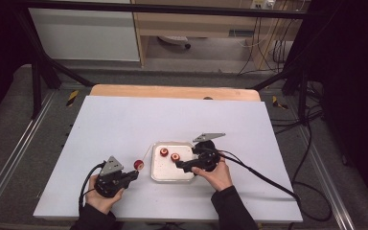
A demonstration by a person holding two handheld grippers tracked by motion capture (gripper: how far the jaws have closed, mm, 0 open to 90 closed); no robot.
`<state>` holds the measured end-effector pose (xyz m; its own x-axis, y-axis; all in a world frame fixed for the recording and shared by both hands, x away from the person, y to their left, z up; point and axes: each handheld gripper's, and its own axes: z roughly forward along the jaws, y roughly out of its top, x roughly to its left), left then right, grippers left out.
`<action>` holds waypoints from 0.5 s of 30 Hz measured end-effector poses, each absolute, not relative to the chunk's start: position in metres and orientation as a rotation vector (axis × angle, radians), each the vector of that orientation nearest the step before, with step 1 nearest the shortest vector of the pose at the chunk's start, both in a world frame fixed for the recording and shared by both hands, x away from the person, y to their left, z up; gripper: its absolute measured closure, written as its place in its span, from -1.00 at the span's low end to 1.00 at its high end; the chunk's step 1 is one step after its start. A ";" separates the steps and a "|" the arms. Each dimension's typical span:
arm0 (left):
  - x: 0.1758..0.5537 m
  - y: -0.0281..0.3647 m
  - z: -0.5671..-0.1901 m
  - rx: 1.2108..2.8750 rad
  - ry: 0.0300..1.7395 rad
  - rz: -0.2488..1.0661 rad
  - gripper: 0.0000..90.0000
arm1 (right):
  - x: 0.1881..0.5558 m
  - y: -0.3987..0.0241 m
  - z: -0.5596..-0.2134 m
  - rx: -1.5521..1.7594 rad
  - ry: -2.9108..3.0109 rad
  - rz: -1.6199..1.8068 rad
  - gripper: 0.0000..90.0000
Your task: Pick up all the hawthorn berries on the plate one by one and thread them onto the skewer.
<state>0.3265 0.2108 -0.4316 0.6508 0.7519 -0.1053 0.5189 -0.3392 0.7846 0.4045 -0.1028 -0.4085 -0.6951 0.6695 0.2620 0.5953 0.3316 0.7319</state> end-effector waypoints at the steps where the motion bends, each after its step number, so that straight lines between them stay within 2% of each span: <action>1: 0.326 0.212 -0.432 2.029 0.985 0.349 0.96 | 0.407 -0.101 -0.406 1.179 2.512 1.283 -0.76; 15: 0.326 0.218 -0.436 2.036 0.992 0.338 0.95 | 0.439 -0.065 -0.391 1.097 2.730 0.853 -0.55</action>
<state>0.3258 0.2177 -0.4362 0.6526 0.7500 -0.1079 0.5278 -0.3478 0.7749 0.4387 -0.0648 -0.3914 -0.7408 0.6591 0.1296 0.6157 0.5892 0.5232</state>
